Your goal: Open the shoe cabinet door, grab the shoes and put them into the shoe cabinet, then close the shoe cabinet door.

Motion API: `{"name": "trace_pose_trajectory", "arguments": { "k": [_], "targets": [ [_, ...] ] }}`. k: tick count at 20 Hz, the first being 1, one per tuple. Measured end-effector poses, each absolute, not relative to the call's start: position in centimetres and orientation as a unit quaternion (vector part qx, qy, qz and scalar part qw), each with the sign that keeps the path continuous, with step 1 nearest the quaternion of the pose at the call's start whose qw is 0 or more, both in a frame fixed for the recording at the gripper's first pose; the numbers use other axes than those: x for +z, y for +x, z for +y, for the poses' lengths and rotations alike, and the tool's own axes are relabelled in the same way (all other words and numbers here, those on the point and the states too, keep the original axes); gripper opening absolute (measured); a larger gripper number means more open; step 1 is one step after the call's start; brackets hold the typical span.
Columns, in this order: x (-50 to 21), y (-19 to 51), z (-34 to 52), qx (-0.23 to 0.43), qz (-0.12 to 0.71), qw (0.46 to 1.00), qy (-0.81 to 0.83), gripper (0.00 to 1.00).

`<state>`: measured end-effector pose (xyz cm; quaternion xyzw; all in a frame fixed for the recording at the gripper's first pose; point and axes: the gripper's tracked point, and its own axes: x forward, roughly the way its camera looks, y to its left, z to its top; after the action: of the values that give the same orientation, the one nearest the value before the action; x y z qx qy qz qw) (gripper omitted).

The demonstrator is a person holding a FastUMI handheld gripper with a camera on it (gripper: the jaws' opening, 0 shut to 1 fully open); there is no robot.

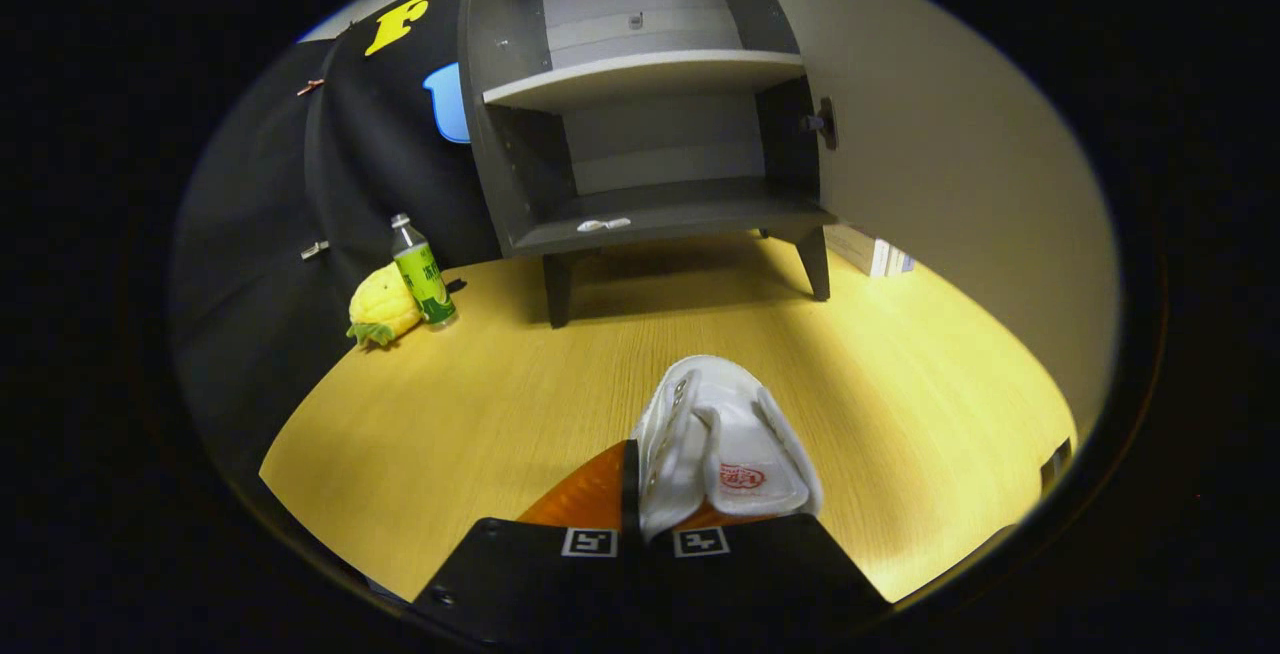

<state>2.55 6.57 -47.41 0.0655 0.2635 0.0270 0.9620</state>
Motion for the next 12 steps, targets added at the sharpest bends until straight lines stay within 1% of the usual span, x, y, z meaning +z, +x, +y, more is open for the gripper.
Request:
{"name": "trace_pose_trajectory", "arguments": {
  "k": [5, 12],
  "targets": [
    [-38.8, 3.0, 7.1, 0.048, 0.247, 0.966, 0.067, 0.06],
    [-25.7, 7.7, 6.2, 0.039, 0.204, 0.975, 0.075, 0.06]
  ]
}}
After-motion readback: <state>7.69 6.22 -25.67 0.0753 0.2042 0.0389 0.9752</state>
